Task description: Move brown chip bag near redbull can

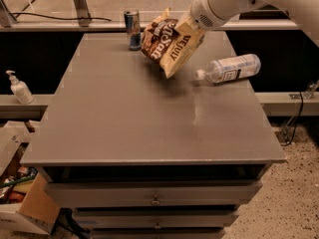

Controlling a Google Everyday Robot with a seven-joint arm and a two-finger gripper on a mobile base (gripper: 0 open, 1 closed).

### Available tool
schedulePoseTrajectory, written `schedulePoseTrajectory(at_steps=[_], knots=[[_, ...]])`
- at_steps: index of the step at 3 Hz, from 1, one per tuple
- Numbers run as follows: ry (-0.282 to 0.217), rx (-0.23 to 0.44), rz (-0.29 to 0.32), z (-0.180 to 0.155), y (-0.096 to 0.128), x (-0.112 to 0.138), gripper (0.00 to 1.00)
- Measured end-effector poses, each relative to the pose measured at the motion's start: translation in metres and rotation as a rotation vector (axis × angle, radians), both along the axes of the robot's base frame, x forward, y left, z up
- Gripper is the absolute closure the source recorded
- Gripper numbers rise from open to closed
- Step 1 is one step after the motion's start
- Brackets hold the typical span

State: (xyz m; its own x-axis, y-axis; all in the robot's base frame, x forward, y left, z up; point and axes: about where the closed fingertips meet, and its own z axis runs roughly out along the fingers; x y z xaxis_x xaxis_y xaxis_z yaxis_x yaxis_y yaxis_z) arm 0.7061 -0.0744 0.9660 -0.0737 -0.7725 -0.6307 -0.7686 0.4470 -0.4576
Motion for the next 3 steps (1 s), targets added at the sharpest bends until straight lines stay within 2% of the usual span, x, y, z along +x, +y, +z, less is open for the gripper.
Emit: schedulePoseTrajectory(at_steps=[1,3], knots=[[-0.01,-0.019,-0.009,-0.005,0.002,0.021,1.0],[0.014,-0.047,-0.021,-0.027,0.009,0.046,1.0]])
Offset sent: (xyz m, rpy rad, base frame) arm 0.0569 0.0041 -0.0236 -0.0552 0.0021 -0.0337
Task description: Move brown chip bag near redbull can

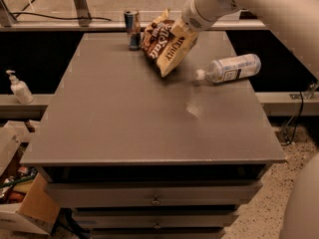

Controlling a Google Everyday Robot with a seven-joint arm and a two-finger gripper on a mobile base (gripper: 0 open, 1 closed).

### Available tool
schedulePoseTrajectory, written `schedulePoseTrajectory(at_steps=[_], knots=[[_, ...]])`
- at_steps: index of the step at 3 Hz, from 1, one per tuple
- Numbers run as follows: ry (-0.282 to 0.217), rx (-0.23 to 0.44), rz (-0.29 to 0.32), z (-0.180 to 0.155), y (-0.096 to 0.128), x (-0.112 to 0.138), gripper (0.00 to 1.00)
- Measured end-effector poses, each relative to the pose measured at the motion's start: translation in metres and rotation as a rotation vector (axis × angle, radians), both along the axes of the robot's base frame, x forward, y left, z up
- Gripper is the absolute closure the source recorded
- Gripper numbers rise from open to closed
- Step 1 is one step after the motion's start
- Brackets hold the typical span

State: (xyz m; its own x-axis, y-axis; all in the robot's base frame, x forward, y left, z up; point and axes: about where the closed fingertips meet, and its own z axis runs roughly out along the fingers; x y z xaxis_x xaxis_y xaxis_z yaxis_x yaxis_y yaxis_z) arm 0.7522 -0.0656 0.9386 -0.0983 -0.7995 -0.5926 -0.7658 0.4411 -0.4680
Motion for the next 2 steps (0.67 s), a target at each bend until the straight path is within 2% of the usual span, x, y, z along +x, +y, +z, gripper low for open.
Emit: schedulePoseTrajectory(at_steps=[2], knots=[[0.035,-0.014,-0.014,-0.0201,0.0008,0.003,1.0]])
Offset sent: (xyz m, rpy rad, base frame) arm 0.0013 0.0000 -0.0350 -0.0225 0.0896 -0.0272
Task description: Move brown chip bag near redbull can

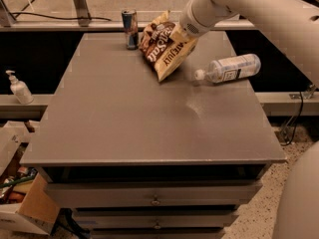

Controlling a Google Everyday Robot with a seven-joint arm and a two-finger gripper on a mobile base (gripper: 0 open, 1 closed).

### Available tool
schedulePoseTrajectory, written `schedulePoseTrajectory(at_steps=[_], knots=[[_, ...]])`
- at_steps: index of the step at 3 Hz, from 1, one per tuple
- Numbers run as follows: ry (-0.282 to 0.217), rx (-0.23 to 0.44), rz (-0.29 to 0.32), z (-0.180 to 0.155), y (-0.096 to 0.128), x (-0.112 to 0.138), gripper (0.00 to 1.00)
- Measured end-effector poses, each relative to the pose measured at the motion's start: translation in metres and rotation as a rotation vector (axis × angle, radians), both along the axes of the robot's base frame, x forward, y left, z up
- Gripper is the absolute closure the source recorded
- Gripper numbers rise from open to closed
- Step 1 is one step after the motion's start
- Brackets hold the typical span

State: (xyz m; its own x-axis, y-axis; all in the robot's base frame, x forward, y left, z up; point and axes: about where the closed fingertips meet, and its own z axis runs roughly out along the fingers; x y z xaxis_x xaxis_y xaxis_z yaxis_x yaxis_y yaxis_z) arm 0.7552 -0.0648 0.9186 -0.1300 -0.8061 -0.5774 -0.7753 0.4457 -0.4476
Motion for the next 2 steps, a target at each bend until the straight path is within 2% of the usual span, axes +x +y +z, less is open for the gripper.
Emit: schedulePoseTrajectory(at_steps=[1,2], knots=[[0.023,-0.003,-0.002,-0.0071,0.0009,-0.0007,0.89],[0.052,-0.006,-0.004,-0.0158,0.0023,-0.002,0.66]])
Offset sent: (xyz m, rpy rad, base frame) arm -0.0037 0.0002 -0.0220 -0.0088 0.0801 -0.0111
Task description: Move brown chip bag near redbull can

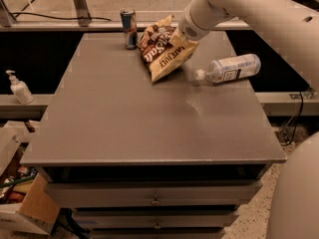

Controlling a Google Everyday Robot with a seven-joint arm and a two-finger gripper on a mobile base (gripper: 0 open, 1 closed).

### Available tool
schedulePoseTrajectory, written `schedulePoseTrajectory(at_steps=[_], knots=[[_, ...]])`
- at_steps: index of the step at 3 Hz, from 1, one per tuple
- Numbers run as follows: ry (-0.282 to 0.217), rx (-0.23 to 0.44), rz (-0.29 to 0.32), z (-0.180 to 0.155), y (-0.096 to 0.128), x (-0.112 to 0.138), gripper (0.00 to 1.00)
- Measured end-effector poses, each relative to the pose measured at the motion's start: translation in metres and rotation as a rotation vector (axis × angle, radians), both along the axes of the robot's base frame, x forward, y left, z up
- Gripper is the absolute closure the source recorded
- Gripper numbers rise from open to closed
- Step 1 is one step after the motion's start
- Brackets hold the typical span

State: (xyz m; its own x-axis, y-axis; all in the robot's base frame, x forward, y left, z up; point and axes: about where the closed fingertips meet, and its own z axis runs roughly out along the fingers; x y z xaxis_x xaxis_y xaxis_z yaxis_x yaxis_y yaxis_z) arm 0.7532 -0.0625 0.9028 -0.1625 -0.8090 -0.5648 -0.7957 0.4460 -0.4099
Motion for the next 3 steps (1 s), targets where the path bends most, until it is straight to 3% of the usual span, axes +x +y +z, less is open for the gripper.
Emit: schedulePoseTrajectory(at_steps=[3], knots=[[0.045,-0.007,0.004,-0.0147,0.003,-0.0031,0.0]])
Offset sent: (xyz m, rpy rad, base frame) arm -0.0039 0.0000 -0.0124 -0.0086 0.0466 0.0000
